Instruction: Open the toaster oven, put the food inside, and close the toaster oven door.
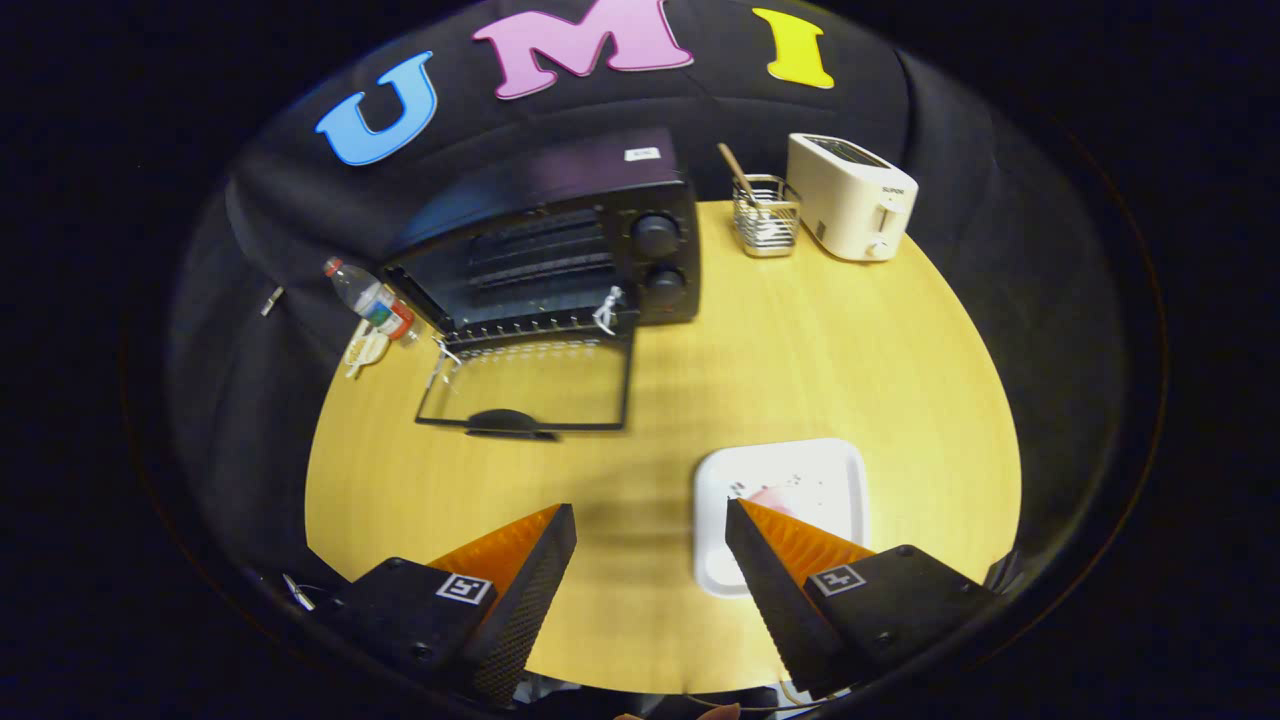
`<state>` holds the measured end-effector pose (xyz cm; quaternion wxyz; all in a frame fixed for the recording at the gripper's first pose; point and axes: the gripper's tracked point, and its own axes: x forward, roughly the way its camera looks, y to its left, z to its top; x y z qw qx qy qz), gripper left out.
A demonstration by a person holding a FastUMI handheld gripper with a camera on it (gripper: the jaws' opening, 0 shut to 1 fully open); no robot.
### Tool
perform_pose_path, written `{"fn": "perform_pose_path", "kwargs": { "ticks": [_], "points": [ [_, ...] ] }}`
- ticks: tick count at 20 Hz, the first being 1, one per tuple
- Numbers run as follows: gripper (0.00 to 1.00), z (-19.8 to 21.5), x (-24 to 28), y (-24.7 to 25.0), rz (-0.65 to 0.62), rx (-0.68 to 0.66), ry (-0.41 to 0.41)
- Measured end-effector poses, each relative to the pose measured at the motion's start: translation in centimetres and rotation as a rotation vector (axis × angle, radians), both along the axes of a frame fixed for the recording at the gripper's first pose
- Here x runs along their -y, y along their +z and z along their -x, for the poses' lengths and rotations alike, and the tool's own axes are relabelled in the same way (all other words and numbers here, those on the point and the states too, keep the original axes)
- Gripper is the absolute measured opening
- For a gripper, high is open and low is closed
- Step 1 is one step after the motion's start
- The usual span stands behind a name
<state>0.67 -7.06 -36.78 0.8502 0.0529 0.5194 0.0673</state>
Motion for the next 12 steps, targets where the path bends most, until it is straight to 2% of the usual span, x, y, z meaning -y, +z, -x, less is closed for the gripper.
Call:
{"fn": "perform_pose_path", "kwargs": {
  "ticks": [4,7,11,12],
  "points": [
    [0.99,0.6,7.0,-2.6,0.002,-0.146,-0.033],
    [0.99,0.4,12.0,-6.2,0.064,-0.231,-0.037],
    [0.98,0.0,13.8,-10.4,0.067,-0.331,-0.015],
    [0.92,-0.1,14.1,-11.3,0.070,-0.348,-0.006]
  ]
}}
